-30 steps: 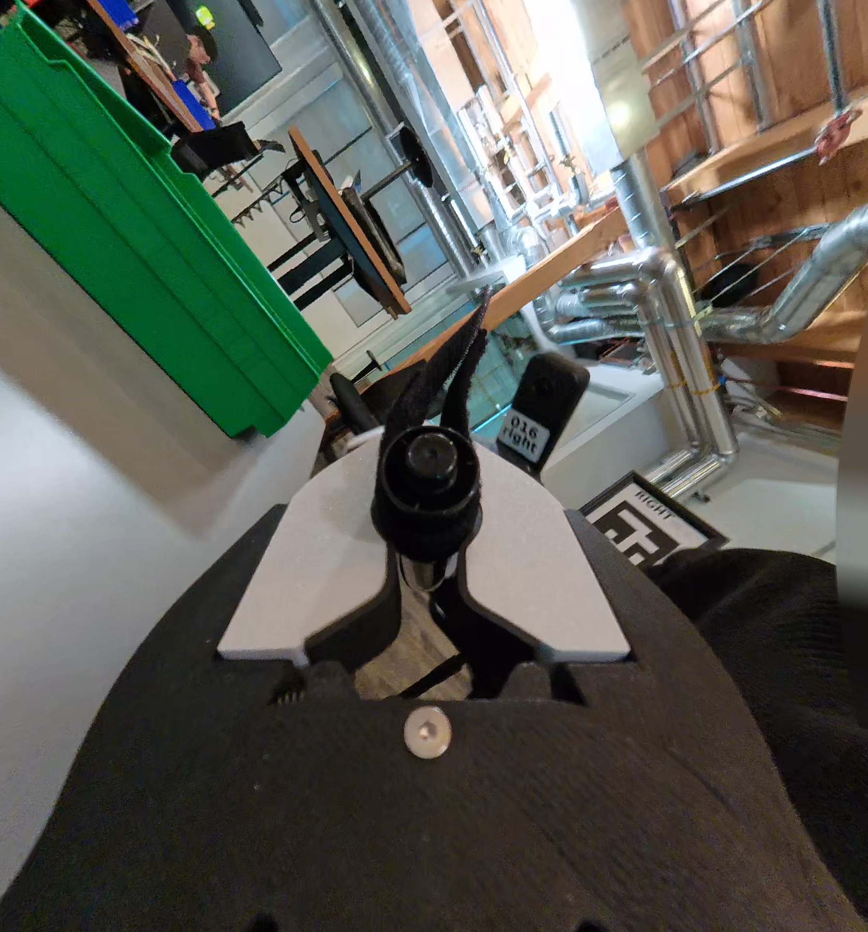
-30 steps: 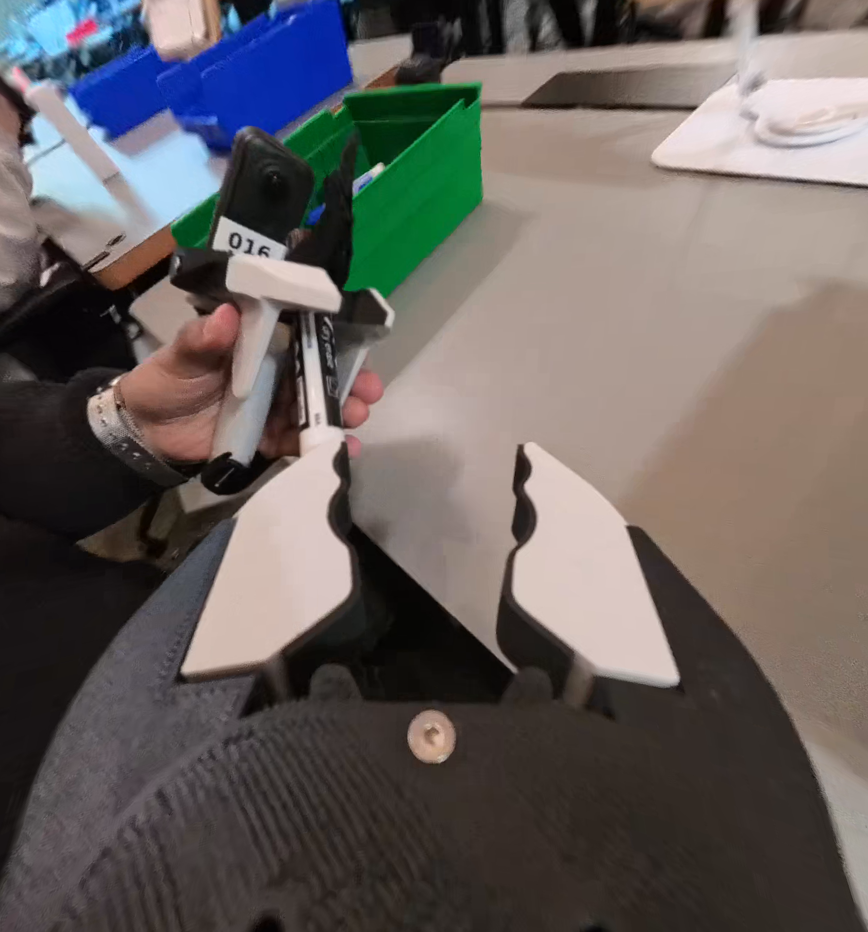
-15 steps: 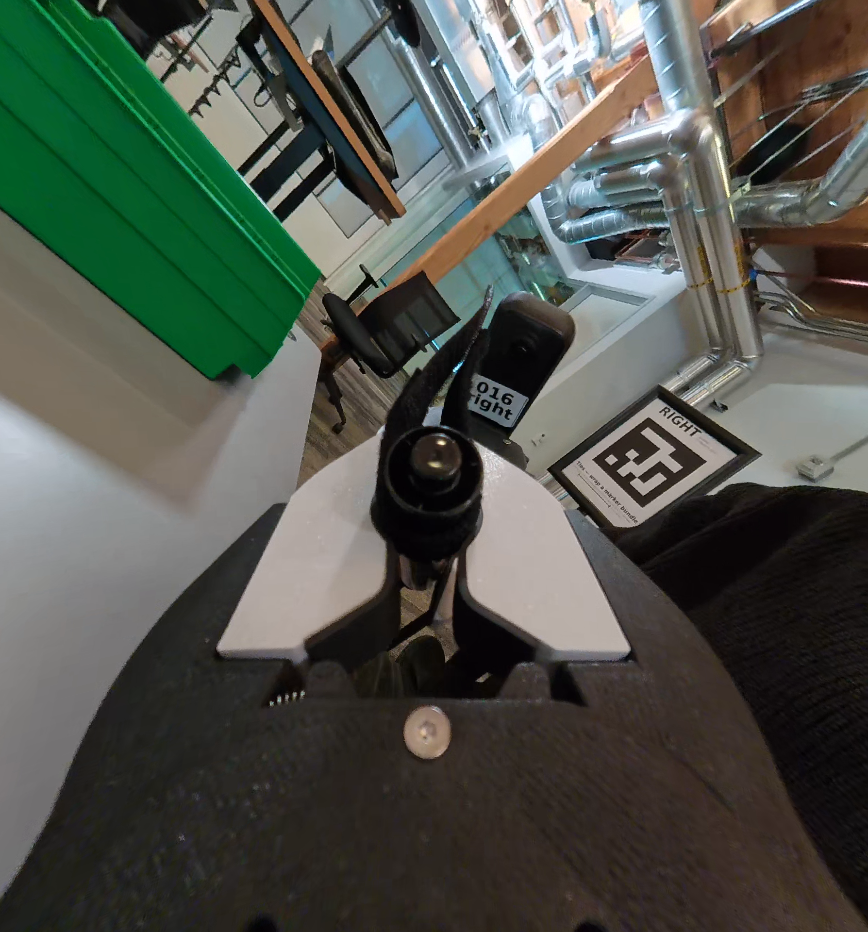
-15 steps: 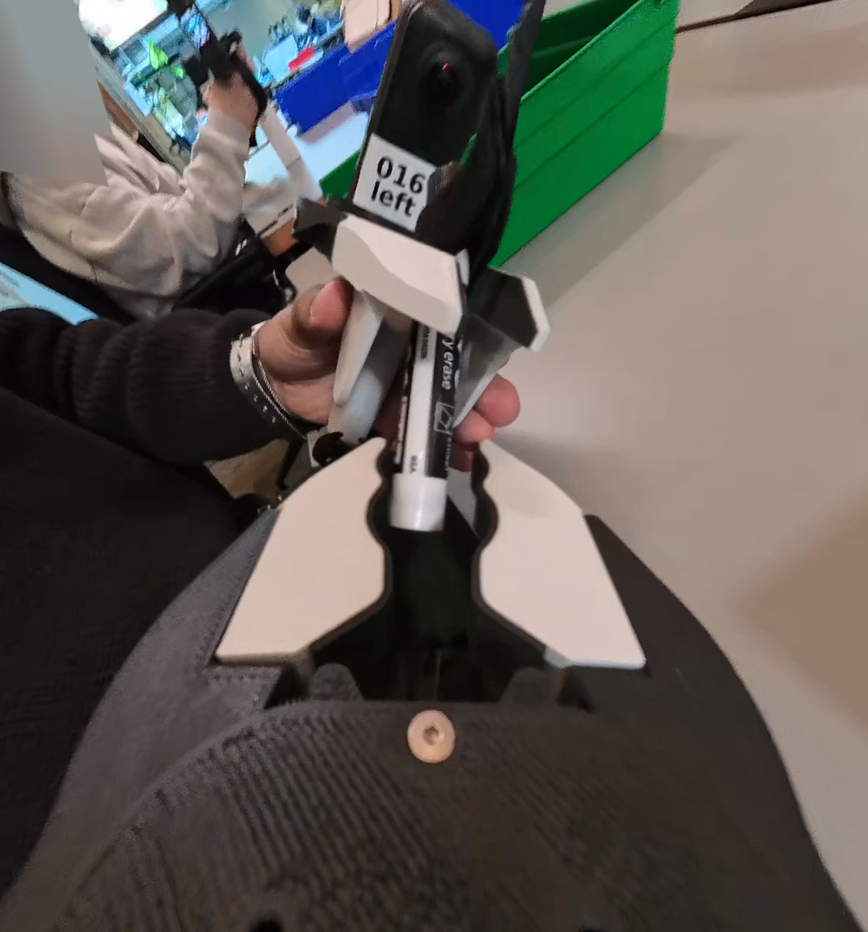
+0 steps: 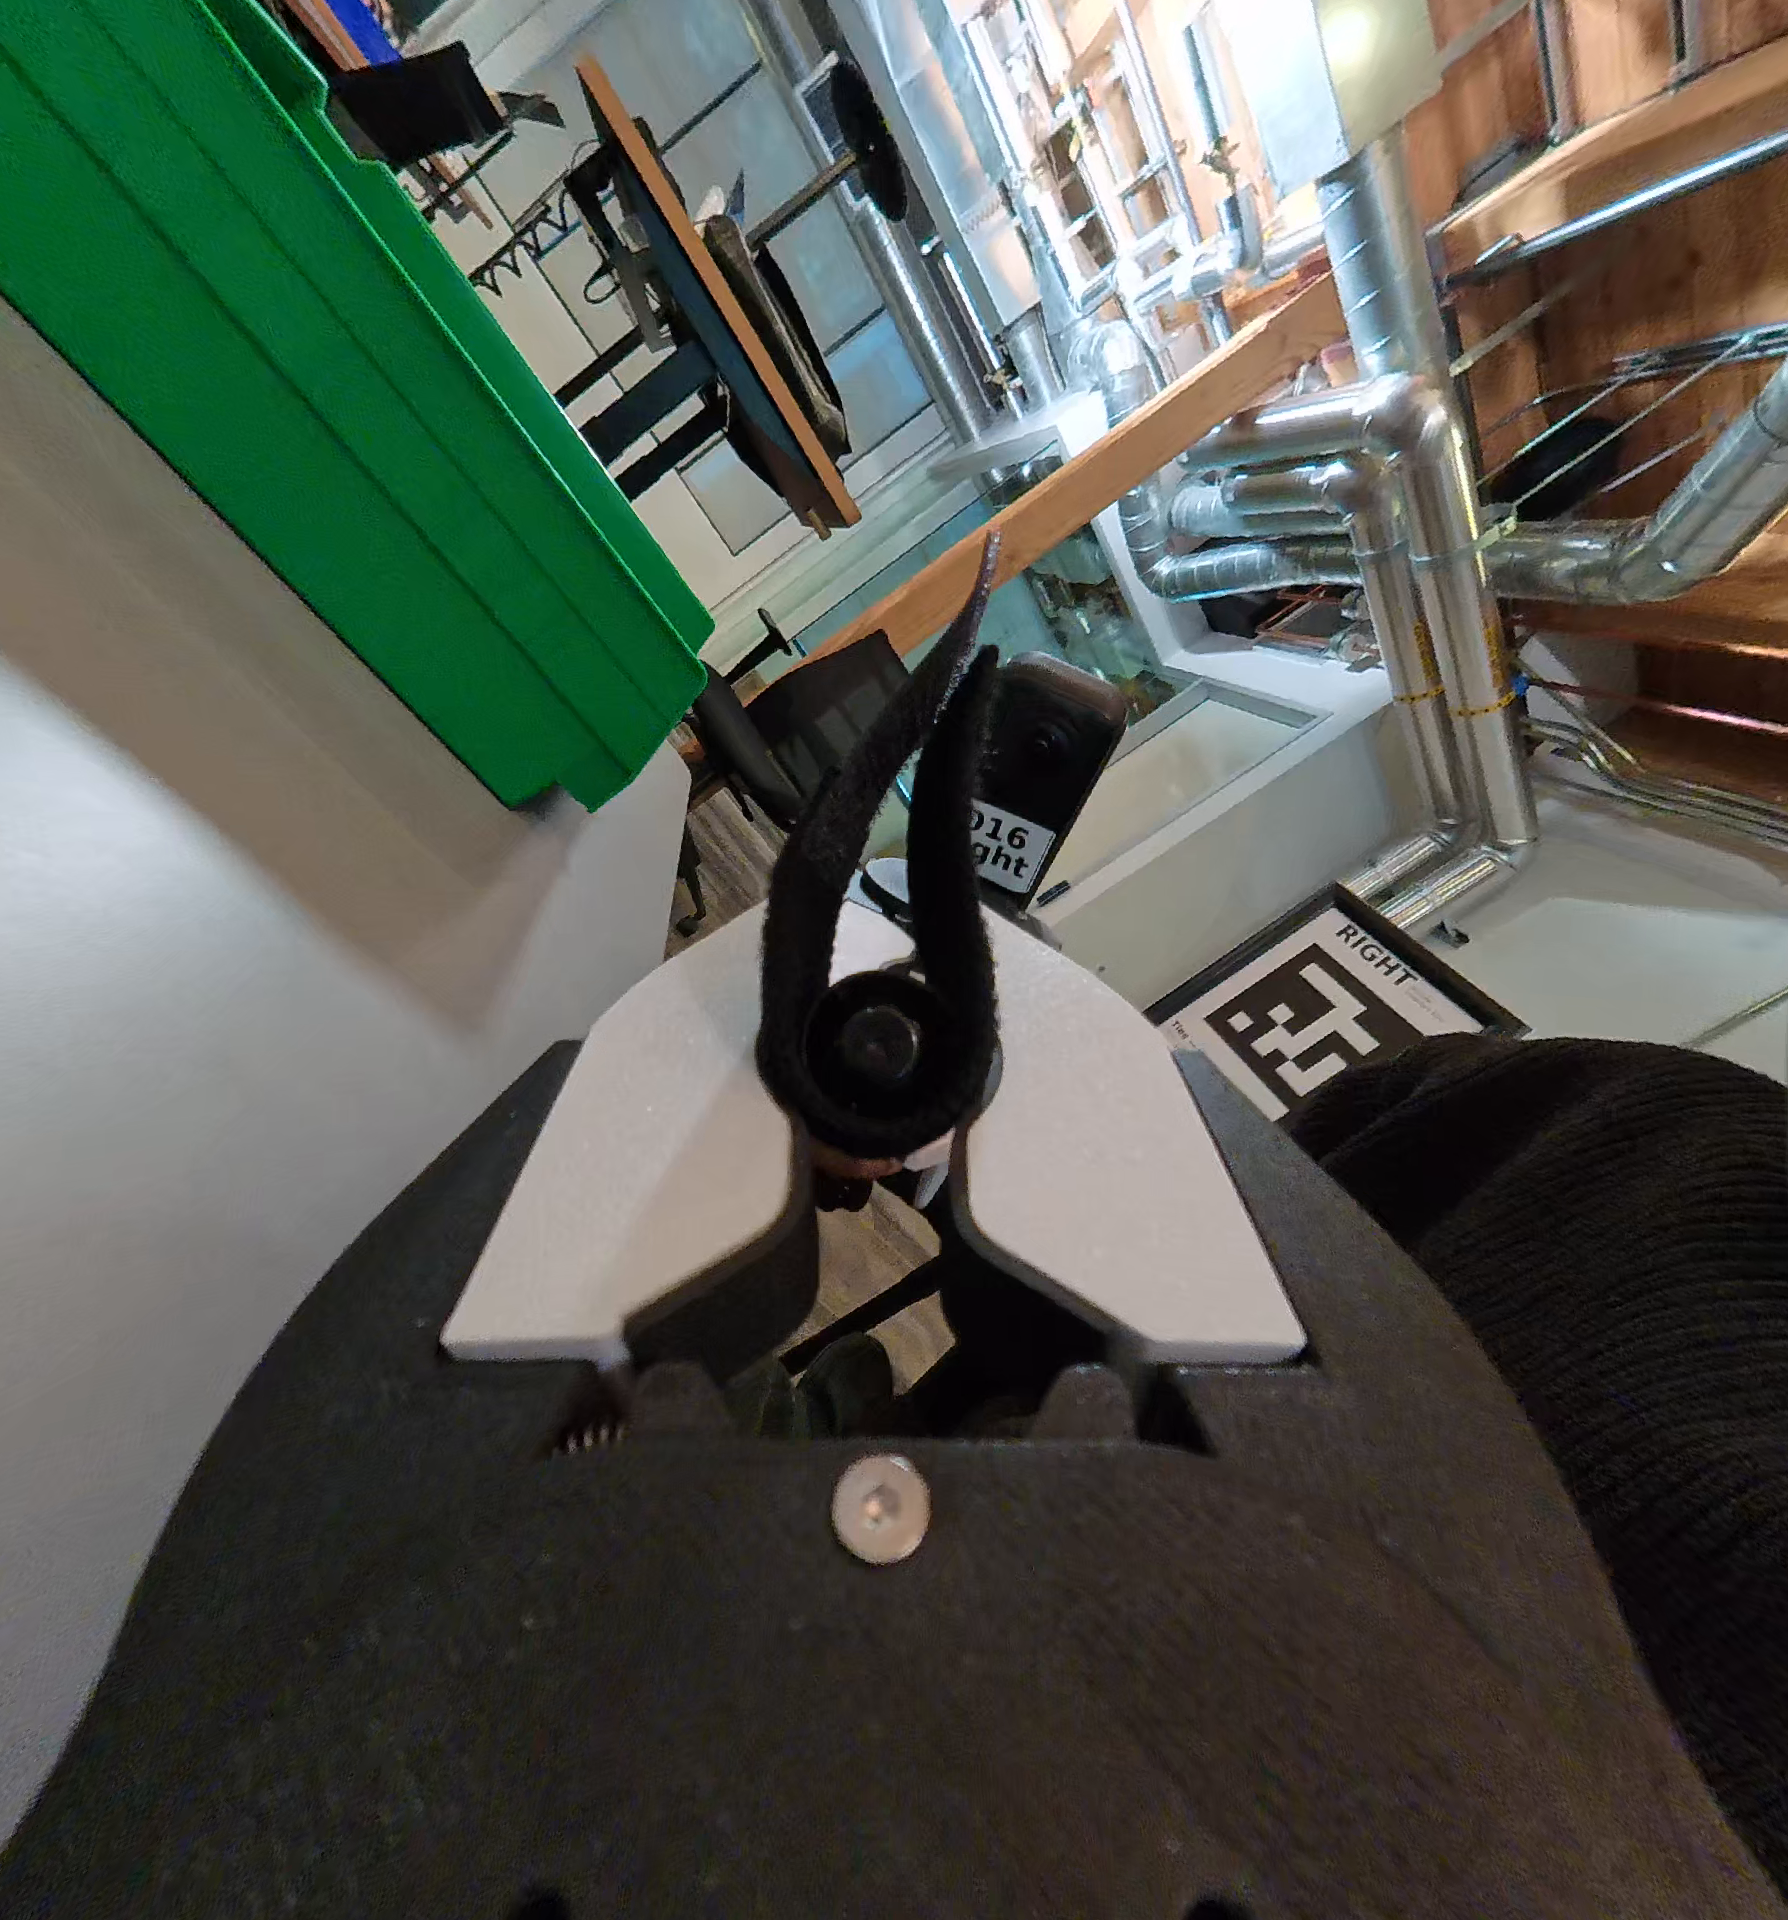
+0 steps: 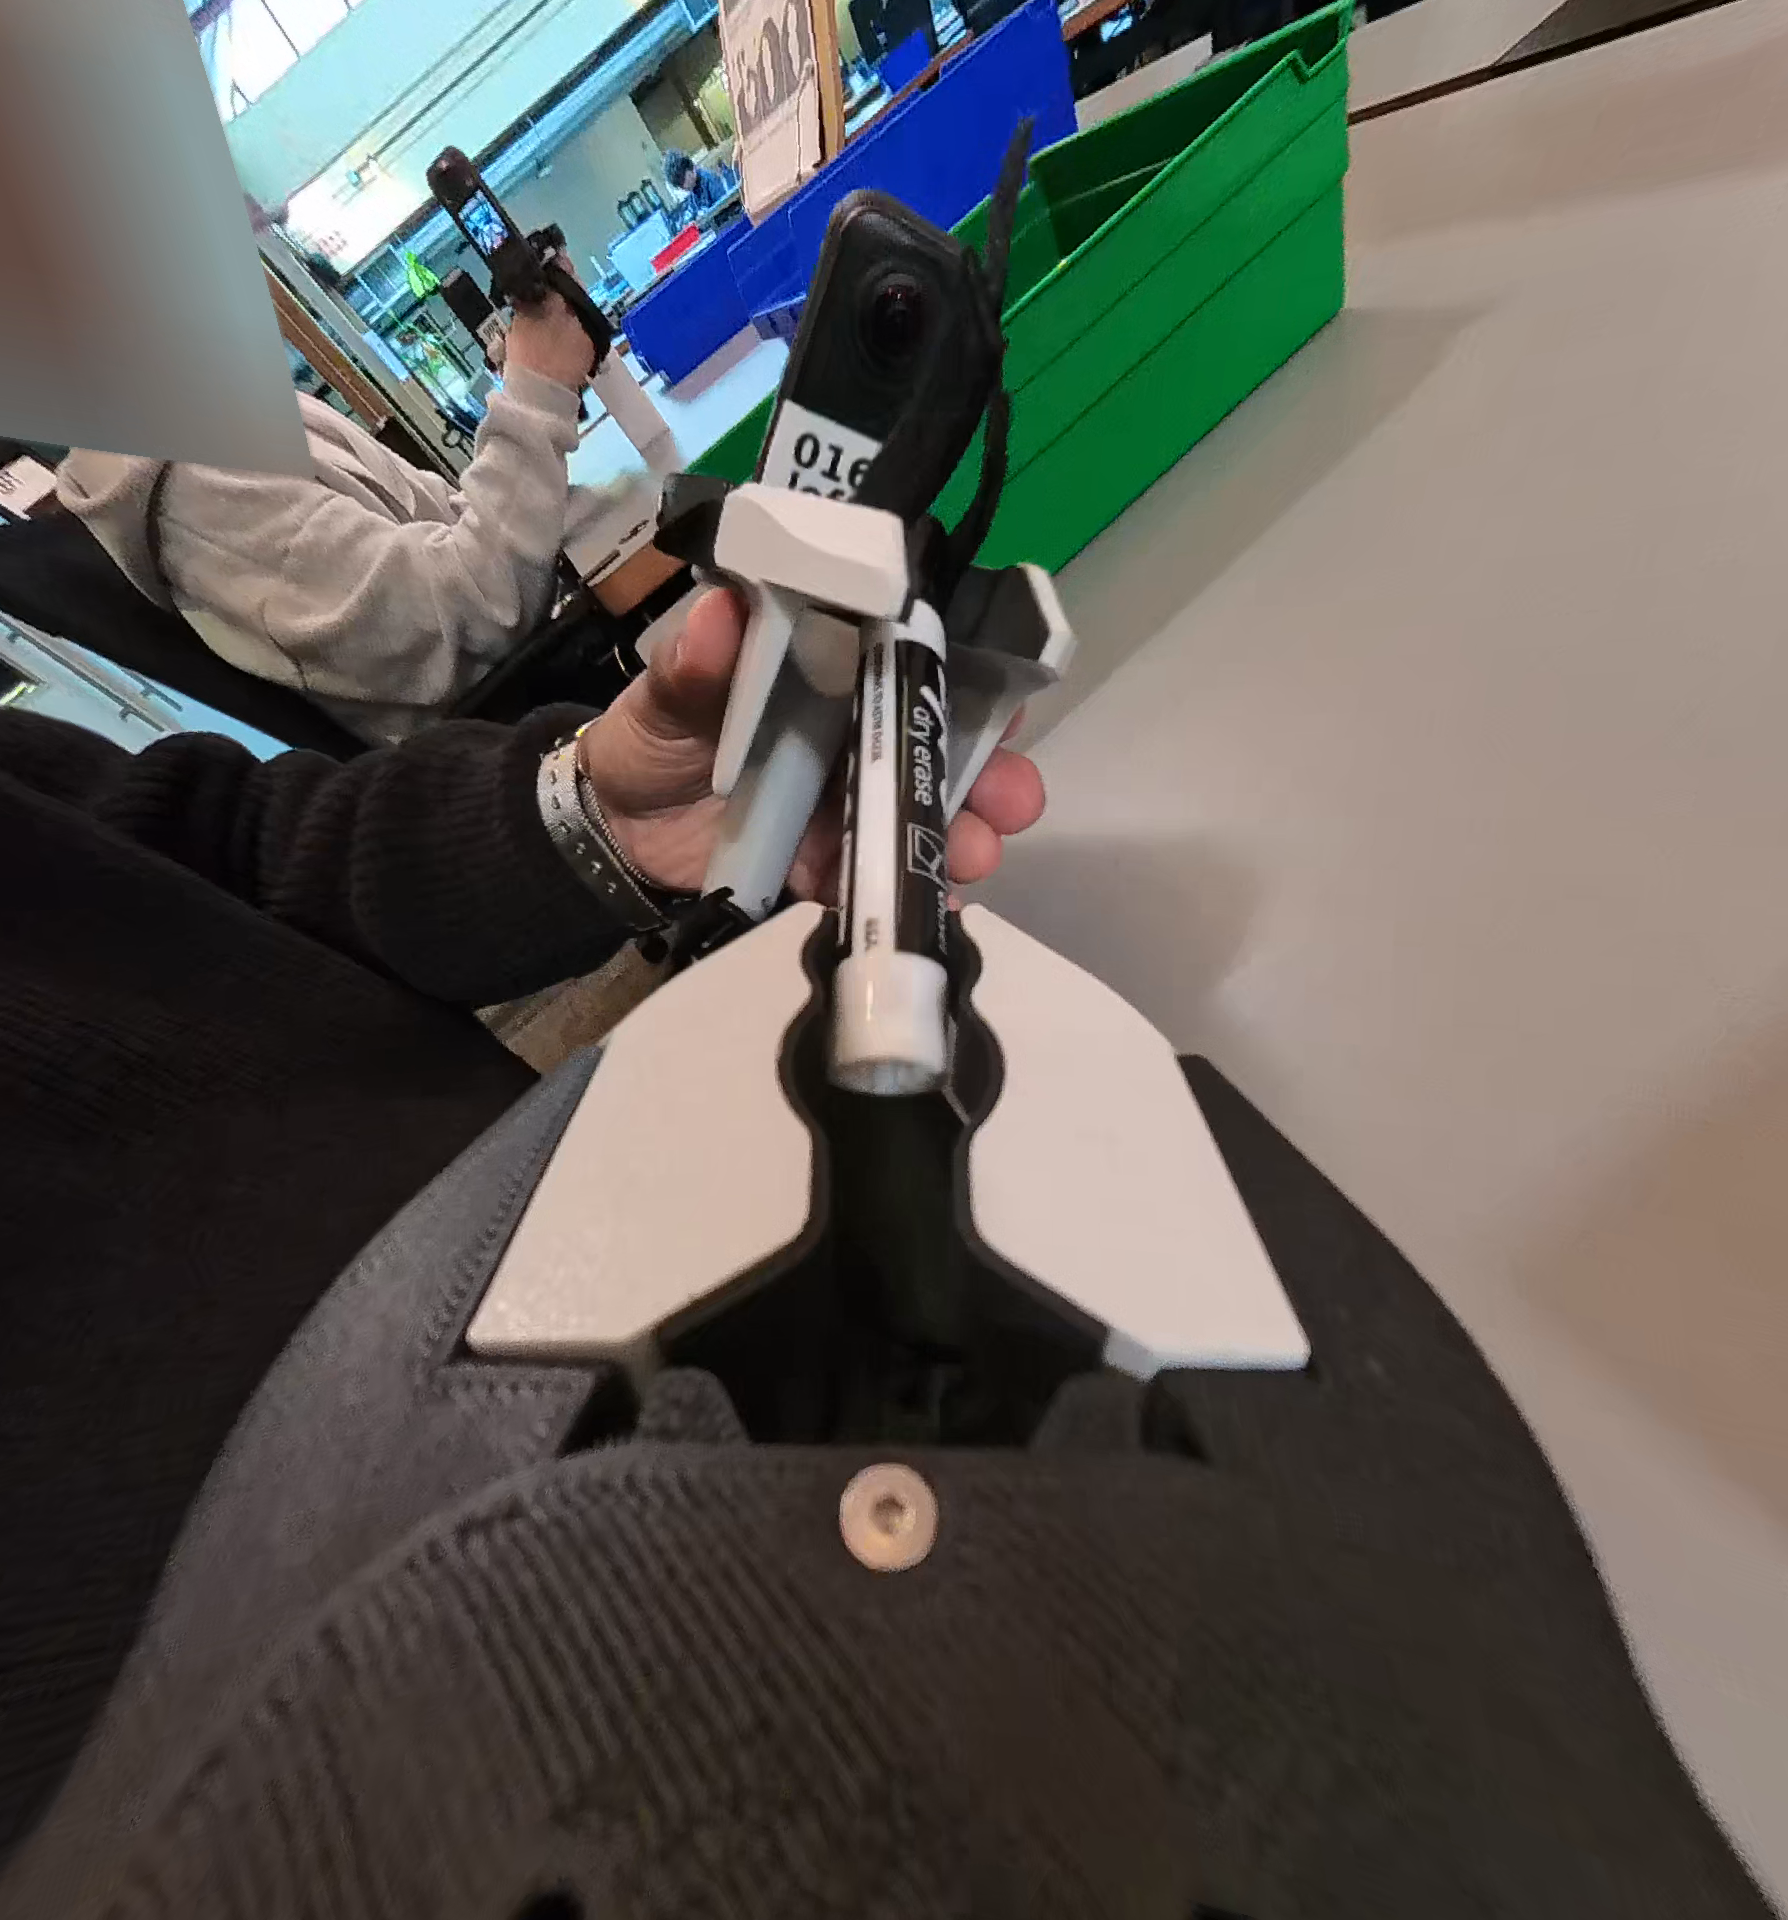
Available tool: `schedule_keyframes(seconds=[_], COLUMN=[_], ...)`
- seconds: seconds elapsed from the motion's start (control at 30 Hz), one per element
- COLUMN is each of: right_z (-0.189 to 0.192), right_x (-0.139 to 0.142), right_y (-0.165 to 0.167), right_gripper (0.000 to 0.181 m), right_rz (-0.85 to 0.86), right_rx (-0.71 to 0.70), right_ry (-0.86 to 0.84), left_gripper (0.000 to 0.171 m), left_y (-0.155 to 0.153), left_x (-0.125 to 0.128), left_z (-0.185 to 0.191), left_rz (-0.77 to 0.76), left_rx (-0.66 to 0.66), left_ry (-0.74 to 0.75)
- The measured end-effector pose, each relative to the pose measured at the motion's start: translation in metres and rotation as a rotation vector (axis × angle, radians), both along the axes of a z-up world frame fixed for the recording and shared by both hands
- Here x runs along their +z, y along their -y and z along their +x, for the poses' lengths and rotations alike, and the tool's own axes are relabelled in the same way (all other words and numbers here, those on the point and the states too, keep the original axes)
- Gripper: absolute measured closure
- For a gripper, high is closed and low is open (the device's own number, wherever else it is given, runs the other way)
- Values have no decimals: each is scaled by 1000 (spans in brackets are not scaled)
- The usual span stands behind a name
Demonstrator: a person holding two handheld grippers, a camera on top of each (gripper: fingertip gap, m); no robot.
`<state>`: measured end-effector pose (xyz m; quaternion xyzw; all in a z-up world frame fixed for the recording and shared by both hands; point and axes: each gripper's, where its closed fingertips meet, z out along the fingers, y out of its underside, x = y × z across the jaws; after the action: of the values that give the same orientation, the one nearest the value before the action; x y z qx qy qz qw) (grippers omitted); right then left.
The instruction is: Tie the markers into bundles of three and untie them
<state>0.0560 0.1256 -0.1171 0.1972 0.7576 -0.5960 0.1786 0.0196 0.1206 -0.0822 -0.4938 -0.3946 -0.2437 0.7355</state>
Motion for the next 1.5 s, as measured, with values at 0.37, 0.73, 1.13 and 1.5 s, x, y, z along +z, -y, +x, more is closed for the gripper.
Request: schedule_keyframes(seconds=[0.37,0.73,1.13,1.5], right_z=[-14,-71,-207,-166], right_x=[-2,47,-11,39], right_y=[-13,-56,-239,-169], right_gripper=[161,161,161,134], right_rz=[19,-22,447,240], right_rx=[-31,-311,-885,-733], right_ry=[-7,-115,-139,-278], left_gripper=[163,165,165,165], left_y=[46,51,24,3], left_x=[6,0,-7,-22], left_z=[-25,-29,-16,-4], left_rz=[106,98,48,-123], left_rx=[162,192,90,12], left_ry=[49,73,76,36])
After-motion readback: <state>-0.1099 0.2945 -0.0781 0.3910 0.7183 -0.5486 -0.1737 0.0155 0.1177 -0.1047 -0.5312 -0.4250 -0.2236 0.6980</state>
